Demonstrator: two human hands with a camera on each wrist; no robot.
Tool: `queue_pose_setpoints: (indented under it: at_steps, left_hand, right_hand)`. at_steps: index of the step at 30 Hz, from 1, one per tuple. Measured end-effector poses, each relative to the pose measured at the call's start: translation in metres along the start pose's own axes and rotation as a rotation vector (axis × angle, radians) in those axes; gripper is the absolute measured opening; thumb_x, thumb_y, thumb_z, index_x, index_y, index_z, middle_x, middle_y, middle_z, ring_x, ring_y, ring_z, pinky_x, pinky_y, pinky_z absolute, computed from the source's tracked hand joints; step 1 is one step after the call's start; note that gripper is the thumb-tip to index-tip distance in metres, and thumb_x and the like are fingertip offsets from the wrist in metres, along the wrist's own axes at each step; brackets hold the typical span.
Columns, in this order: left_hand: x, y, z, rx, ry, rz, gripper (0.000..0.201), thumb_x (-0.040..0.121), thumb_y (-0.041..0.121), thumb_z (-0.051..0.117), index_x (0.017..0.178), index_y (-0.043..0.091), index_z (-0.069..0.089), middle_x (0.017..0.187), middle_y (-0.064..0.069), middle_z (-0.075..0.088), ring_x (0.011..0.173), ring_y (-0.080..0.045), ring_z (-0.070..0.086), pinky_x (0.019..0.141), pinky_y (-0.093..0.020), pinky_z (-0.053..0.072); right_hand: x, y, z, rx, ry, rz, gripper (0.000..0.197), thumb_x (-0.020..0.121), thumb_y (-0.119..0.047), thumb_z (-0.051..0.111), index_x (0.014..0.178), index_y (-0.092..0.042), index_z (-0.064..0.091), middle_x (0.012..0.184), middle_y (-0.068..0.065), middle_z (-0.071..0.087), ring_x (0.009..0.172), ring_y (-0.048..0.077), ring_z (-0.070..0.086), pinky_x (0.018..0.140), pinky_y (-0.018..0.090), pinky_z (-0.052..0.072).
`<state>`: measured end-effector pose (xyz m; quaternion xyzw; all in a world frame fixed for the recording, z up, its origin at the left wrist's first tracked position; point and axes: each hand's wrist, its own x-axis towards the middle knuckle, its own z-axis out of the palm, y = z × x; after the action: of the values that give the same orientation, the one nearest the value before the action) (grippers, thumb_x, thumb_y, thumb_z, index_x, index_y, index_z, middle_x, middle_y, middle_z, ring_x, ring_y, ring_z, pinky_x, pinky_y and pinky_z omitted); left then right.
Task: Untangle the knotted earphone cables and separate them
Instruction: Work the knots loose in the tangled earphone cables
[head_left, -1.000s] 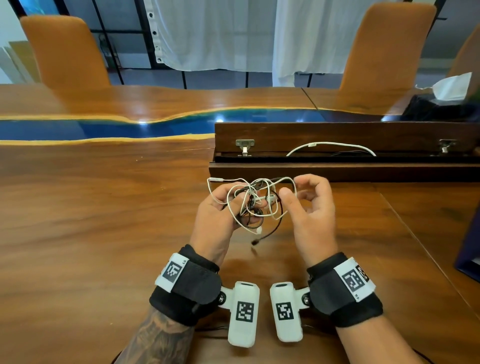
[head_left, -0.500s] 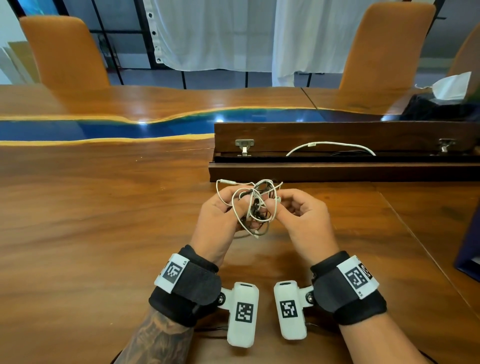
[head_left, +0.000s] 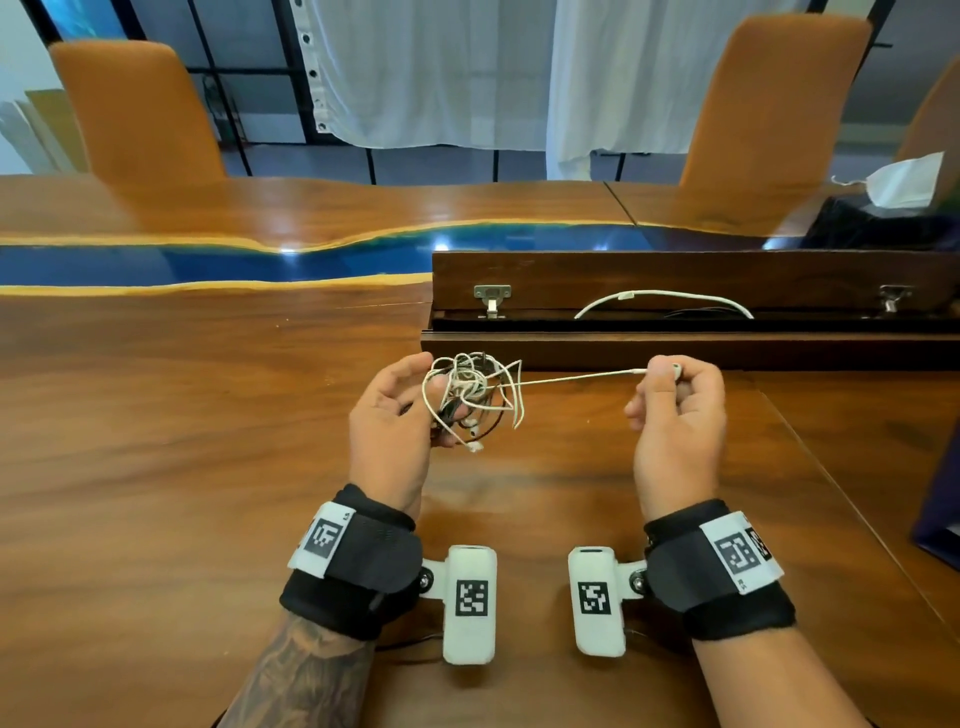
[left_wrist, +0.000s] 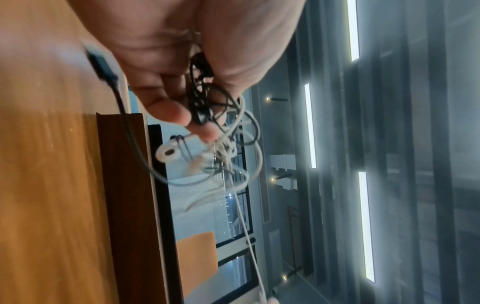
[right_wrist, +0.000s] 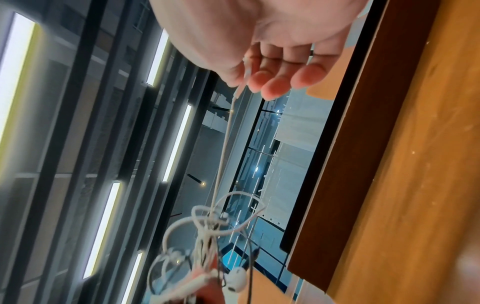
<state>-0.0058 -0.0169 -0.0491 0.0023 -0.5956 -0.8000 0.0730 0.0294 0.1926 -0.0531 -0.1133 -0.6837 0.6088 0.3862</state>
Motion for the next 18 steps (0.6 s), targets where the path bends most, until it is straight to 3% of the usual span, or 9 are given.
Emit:
queue_pose_setpoints:
  at_steps: [5, 10, 14, 18]
  left_hand:
    - [0.013, 0.003, -0.019, -0.068, 0.163, 0.044, 0.016, 0.099, 0.004, 0.058, 0.108, 0.014, 0.066, 0.085, -0.009, 0.071, 0.060, -0.011, 0.065, 0.050, -0.026, 0.054]
    - [0.013, 0.002, -0.017, -0.069, 0.152, 0.035, 0.016, 0.101, 0.006, 0.054, 0.111, 0.013, 0.064, 0.085, -0.002, 0.075, 0.063, -0.011, 0.067, 0.052, -0.025, 0.054]
    - [0.007, 0.004, -0.010, -0.082, 0.028, 0.020, 0.016, 0.102, 0.007, 0.053, 0.113, 0.013, 0.063, 0.082, 0.000, 0.074, 0.063, -0.010, 0.065, 0.057, -0.028, 0.056]
    - [-0.004, 0.005, 0.004, -0.082, -0.117, 0.005, 0.014, 0.099, 0.008, 0.056, 0.111, 0.013, 0.064, 0.083, -0.004, 0.073, 0.063, -0.013, 0.065, 0.059, -0.028, 0.057]
  right_hand:
    - [0.018, 0.002, -0.015, 0.117, 0.195, 0.115, 0.008, 0.107, -0.033, 0.044, 0.103, -0.031, 0.051, 0.066, -0.017, 0.058, 0.063, 0.004, 0.054, 0.066, 0.030, 0.048]
    - [0.018, -0.002, -0.013, 0.169, 0.218, 0.106, 0.009, 0.107, -0.030, 0.043, 0.107, -0.029, 0.053, 0.092, -0.009, 0.064, 0.074, 0.006, 0.063, 0.065, 0.025, 0.052]
    - [0.015, -0.003, -0.013, 0.191, 0.107, 0.101, 0.012, 0.100, -0.027, 0.054, 0.105, -0.026, 0.065, 0.107, -0.004, 0.070, 0.095, 0.013, 0.067, 0.077, 0.031, 0.053]
    - [0.002, -0.006, -0.004, 0.133, -0.129, 0.016, 0.021, 0.089, -0.026, 0.056, 0.104, -0.021, 0.071, 0.102, -0.008, 0.072, 0.101, 0.008, 0.066, 0.083, 0.019, 0.051]
